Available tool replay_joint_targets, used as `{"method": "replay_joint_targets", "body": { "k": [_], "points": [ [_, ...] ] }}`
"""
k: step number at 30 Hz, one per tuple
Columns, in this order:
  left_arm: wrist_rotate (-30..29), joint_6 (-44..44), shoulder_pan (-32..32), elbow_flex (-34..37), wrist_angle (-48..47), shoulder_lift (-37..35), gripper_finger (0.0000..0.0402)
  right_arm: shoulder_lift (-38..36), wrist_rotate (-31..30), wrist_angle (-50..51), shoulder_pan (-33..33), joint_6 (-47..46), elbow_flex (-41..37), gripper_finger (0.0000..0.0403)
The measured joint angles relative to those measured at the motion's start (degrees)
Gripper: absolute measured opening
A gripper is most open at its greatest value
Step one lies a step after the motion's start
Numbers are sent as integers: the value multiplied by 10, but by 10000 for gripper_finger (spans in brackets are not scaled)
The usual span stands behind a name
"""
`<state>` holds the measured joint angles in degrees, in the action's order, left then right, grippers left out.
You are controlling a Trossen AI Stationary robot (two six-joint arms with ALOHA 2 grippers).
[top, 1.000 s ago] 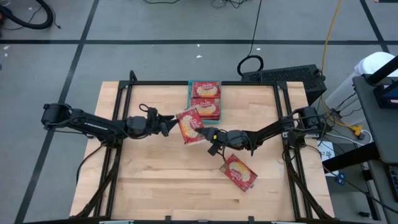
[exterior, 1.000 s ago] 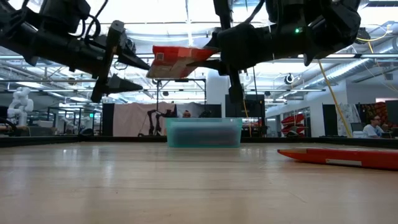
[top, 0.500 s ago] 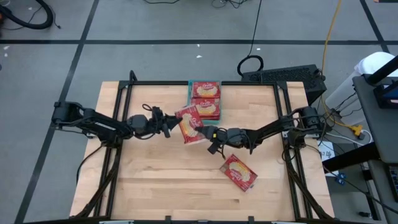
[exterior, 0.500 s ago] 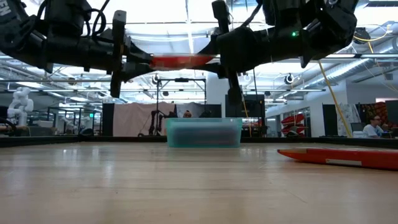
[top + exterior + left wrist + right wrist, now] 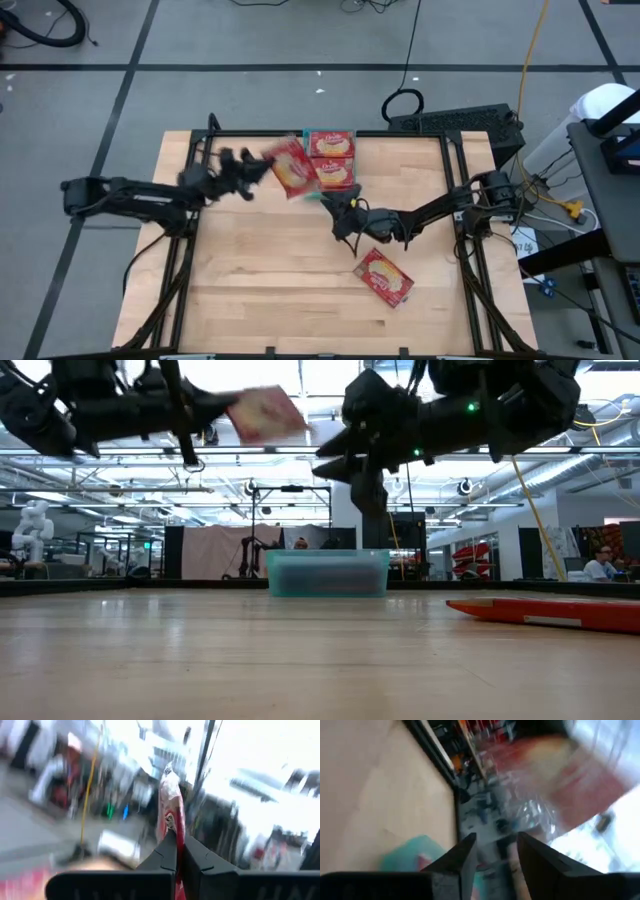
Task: Sort popcorn bags into baskets
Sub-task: Put the red popcorn bag into the blue bin
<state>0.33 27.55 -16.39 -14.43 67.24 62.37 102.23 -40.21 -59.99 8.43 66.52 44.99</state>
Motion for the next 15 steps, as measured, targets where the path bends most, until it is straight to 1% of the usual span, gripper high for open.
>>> {"method": "replay_joint_targets", "body": {
  "k": [3,5,8,12,15],
  "points": [
    [36,-10,-37,-1,-12,-49,4,2,-35,-15,8,-156,0,144],
    [53,-23,-50,0,-31,-72,4,0,-36,-24,11,-261,0,147],
    [56,-46,-55,0,-30,-95,3,1,-26,-30,10,-449,0,148],
    [61,-64,-32,11,-36,-95,3,1,38,-57,-5,-679,0,149],
    [59,-71,-6,31,-23,-95,2,1,99,-59,-15,-783,0,149]
  ]
}}
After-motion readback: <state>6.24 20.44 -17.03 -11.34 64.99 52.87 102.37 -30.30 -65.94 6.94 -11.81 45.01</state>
